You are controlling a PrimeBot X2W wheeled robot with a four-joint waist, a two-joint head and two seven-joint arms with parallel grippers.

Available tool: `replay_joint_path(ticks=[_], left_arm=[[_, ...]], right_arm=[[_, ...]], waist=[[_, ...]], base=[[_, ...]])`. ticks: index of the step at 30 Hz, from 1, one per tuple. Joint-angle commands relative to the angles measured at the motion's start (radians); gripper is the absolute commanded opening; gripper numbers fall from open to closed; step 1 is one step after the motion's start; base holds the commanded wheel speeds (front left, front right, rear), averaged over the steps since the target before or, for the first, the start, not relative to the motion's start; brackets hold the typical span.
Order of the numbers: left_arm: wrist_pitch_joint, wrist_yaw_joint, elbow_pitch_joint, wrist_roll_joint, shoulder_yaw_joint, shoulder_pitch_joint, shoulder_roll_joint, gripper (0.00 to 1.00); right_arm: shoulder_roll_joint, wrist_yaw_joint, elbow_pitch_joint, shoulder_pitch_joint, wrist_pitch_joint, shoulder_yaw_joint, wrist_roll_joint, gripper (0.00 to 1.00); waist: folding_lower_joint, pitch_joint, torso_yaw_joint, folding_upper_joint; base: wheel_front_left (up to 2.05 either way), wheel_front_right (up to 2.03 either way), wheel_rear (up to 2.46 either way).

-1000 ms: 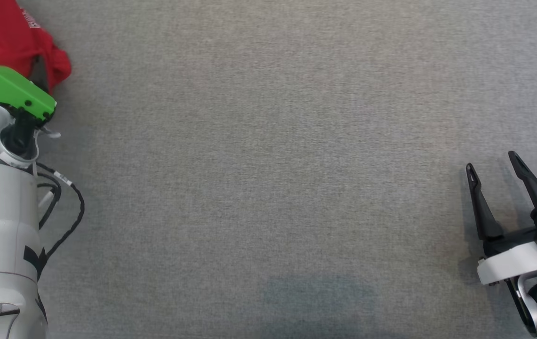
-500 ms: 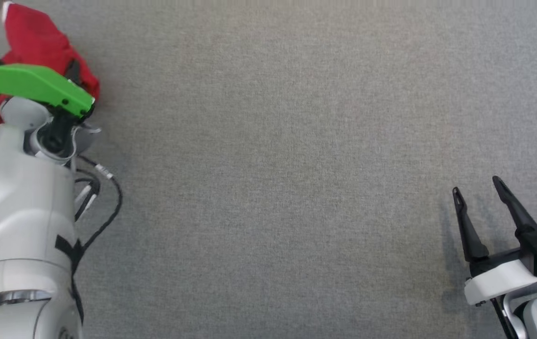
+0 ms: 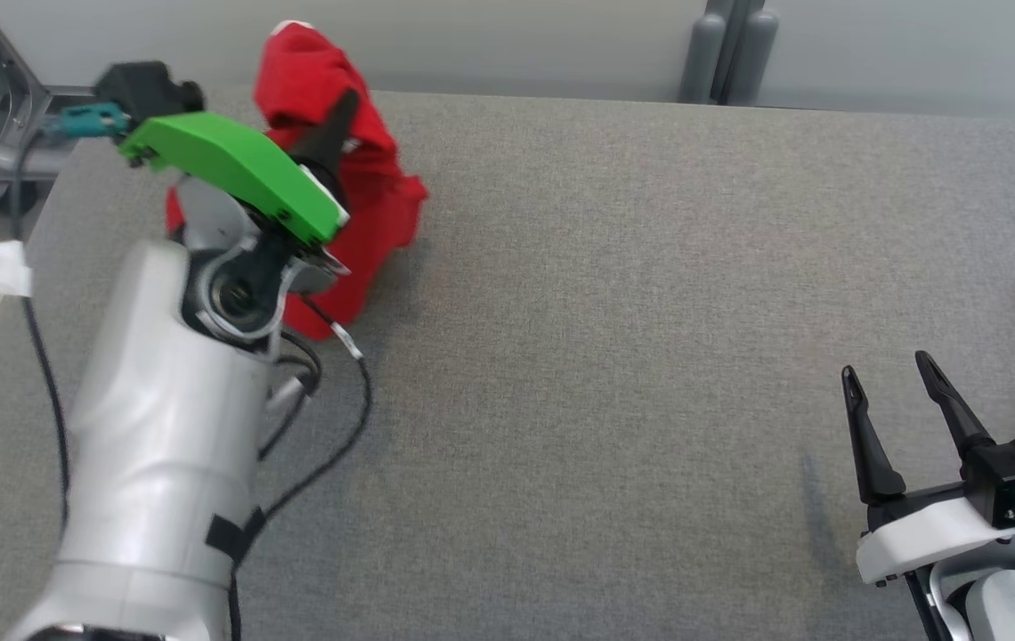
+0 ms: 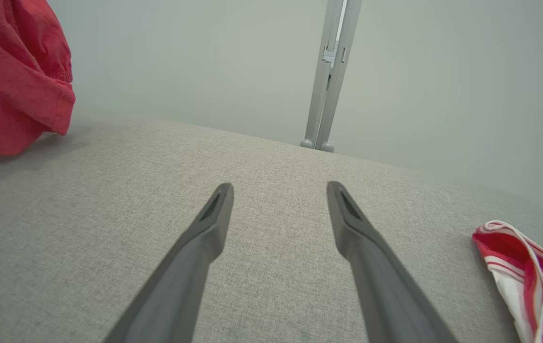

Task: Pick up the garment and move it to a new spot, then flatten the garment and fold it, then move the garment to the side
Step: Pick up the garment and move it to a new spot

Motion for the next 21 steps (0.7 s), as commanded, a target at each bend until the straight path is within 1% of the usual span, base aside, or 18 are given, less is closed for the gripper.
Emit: replay_joint_path(ticks=[1, 3, 5, 9, 13, 15, 17, 19, 21], left_arm=[[0.019, -0.005, -0.079, -0.067, -0.062, 0.068, -0.004, 0.00], [0.031, -0.005, -0.180, -0.122, -0.146, 0.135, -0.002, 0.00], [0.035, 0.012, -0.275, -0.150, -0.227, 0.188, -0.001, 0.00], [0.036, 0.070, -0.443, -0.180, -0.374, 0.278, -0.001, 0.00], [0.045, 0.127, -0.561, -0.147, -0.501, 0.341, 0.000, 0.00], [0.053, 0.150, -0.587, -0.118, -0.556, 0.372, 0.000, 0.00], [0.040, 0.173, -0.590, -0.102, -0.588, 0.405, 0.001, 0.00], [0.028, 0.193, -0.574, -0.114, -0.614, 0.437, 0.000, 0.00], [0.000, 0.208, -0.536, -0.087, -0.631, 0.440, 0.000, 0.00]], right_arm=[[0.004, -0.001, 0.001, 0.012, -0.003, -0.011, 0.000, 1.00], [0.008, -0.001, 0.000, 0.017, -0.003, -0.021, 0.001, 1.00], [0.013, -0.001, -0.003, 0.020, -0.003, -0.027, 0.002, 1.00], [0.024, -0.001, -0.005, 0.022, -0.003, -0.035, 0.004, 1.00], [0.040, -0.001, -0.007, 0.019, -0.003, -0.037, 0.006, 1.00], [0.045, -0.001, -0.005, 0.020, -0.003, -0.037, 0.005, 1.00], [0.049, -0.001, -0.004, 0.021, -0.003, -0.036, 0.006, 1.00], [0.052, -0.001, -0.003, 0.019, -0.003, -0.034, 0.006, 1.00], [0.055, -0.001, -0.004, 0.013, -0.003, -0.031, 0.008, 1.00]], waist=[[0.0001, -0.023, -0.013, -0.0001], [0.0001, -0.027, -0.022, -0.0001], [0.0001, -0.029, -0.032, -0.0001], [0.0001, -0.031, -0.063, -0.0001], [0.0001, -0.027, -0.102, -0.0001], [0.0001, -0.024, -0.122, -0.0001], [0.0001, -0.019, -0.143, -0.0001], [0.0001, -0.015, -0.165, -0.0001], [0.0001, -0.007, -0.187, -0.0001]], base=[[0.00, 0.00, 0.00], [0.00, 0.00, 0.00], [0.00, 0.00, 0.00], [0.00, 0.00, 0.00], [0.00, 0.00, 0.00], [0.00, 0.00, 0.00], [0.00, 0.00, 0.00], [0.00, 0.00, 0.00], [0.00, 0.00, 0.00]])
